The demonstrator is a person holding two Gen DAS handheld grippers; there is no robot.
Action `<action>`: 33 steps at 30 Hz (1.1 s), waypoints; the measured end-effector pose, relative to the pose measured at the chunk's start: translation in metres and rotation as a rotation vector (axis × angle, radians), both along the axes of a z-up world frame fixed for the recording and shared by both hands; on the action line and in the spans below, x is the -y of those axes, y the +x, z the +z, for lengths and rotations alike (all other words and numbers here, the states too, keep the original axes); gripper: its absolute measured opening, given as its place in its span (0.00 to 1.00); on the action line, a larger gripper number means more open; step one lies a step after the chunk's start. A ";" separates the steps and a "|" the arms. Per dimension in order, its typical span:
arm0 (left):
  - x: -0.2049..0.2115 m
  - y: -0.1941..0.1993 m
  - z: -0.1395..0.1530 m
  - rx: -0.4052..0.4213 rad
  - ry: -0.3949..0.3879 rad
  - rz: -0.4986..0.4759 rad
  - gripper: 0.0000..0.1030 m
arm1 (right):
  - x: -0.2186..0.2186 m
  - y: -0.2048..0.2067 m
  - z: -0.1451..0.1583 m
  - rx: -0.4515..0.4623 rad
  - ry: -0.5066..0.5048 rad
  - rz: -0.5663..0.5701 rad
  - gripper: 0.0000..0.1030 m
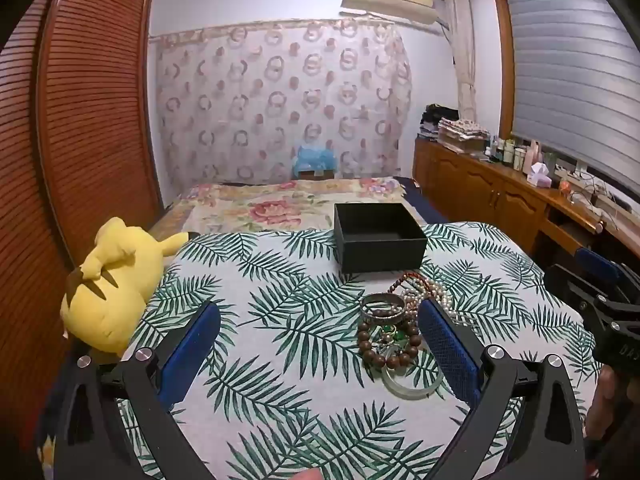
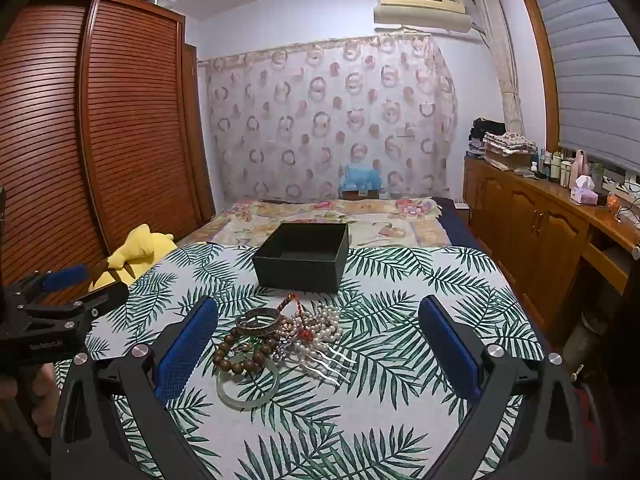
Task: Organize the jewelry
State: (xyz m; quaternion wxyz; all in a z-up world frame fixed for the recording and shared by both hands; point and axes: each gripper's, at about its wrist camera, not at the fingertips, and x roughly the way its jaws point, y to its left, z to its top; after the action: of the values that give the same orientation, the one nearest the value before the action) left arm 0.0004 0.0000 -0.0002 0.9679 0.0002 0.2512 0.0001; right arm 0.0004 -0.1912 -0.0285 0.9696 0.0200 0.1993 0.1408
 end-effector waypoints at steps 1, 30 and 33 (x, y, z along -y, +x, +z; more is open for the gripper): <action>0.000 0.000 0.000 0.001 0.002 0.000 0.93 | 0.000 0.000 0.000 -0.003 0.001 0.001 0.98; 0.000 0.000 0.000 0.004 0.006 0.000 0.93 | 0.002 -0.001 0.003 -0.003 0.008 0.001 0.98; 0.000 0.000 0.000 0.003 0.005 -0.001 0.93 | 0.002 -0.002 0.003 -0.002 0.008 0.001 0.98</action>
State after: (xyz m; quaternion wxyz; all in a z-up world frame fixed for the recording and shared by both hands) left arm 0.0003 -0.0004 -0.0003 0.9682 0.0028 0.2500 0.0002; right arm -0.0012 -0.1936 -0.0251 0.9692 0.0239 0.1998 0.1420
